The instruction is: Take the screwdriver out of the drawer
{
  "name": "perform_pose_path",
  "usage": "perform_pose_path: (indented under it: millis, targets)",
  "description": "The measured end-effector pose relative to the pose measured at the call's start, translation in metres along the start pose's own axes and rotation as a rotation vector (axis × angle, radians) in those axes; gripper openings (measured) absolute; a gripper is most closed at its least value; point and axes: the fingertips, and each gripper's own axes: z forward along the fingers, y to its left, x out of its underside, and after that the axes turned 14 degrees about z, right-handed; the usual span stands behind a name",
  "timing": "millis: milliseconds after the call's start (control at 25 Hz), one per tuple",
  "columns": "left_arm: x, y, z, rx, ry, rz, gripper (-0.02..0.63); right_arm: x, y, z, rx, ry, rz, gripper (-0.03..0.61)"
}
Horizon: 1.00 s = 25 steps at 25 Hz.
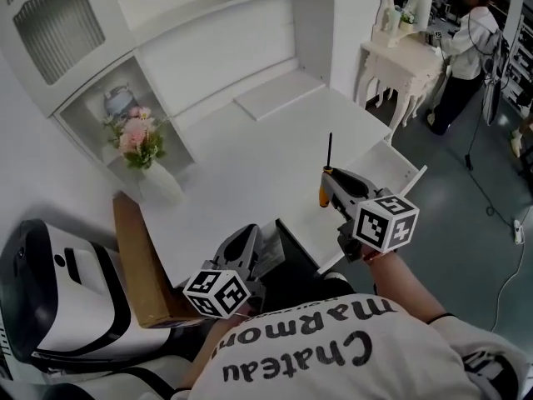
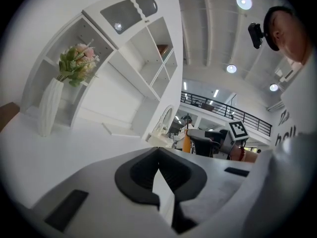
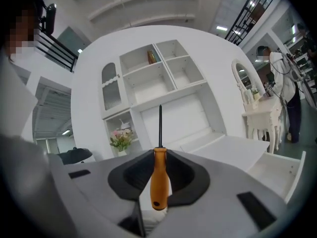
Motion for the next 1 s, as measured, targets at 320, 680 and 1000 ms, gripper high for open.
perform_pose_path:
  millis: [320, 680, 1000]
  targets:
    - [-0.029, -0.009, -0.001, -0.002, -0.100, -0.025, 0.023, 0.008, 0.006, -0.019, -0.009, 0.024, -0.060, 0.084]
    - [-0.026, -0.015, 0.007, -0.004, -0.087, -0.015, 0.023, 0.029, -0.014, -0.014, 0.014, 0.091, -0.042, 0.085]
    - [-0.013, -0.011, 0.010, -0.016, -0.055, -0.019, 0.023, 0.043, -0.037, -0.018, 0.060, 0.139, -0.027, 0.085]
